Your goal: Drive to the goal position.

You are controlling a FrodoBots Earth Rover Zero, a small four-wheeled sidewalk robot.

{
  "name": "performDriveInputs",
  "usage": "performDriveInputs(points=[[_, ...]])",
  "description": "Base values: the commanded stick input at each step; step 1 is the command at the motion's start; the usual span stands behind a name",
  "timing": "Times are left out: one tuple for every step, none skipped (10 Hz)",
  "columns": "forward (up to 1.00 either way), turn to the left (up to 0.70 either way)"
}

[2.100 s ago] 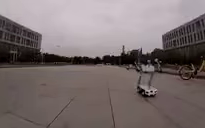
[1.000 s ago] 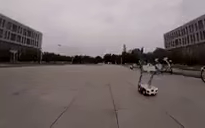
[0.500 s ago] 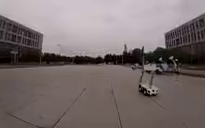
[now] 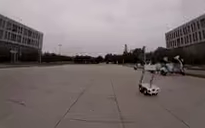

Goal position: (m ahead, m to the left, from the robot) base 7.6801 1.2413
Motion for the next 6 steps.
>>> performDriveInputs(points=[[1.0, 0.0], [1.0, 0.0], [1.0, 0.0], [1.0, 0.0], [1.0, 0.0], [1.0, 0.0]])
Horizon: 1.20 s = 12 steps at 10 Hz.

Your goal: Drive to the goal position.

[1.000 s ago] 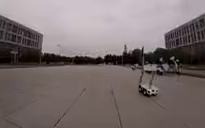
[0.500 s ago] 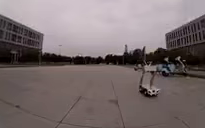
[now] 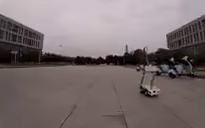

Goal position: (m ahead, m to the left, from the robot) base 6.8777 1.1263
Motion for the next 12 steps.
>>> performDriveInputs(points=[[1.0, 0.0], [1.0, 0.0], [1.0, 0.0], [1.0, 0.0], [1.0, 0.0], [1.0, 0.0], [1.0, 0.0], [1.0, 0.0], [1.0, 0.0], [1.0, 0.0], [1.0, 0.0], [1.0, 0.0]])
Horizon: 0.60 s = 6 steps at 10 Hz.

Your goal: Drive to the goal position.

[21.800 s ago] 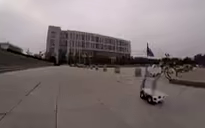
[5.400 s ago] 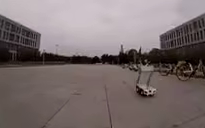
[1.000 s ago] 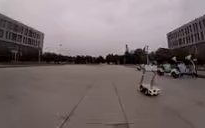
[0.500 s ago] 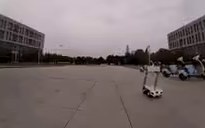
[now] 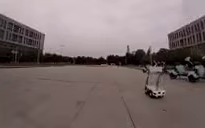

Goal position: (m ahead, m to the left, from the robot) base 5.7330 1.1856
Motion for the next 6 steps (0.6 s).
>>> performDriveInputs(points=[[1.0, 0.0], [1.0, 0.0], [1.0, 0.0], [1.0, 0.0], [1.0, 0.0], [1.0, 0.0]])
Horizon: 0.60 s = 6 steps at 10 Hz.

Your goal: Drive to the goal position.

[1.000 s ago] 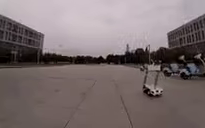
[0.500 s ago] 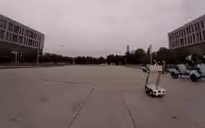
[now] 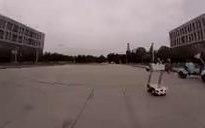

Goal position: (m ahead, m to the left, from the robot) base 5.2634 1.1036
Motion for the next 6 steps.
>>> performDriveInputs(points=[[1.0, 0.0], [1.0, 0.0], [1.0, 0.0], [1.0, 0.0], [1.0, 0.0], [1.0, 0.0]])
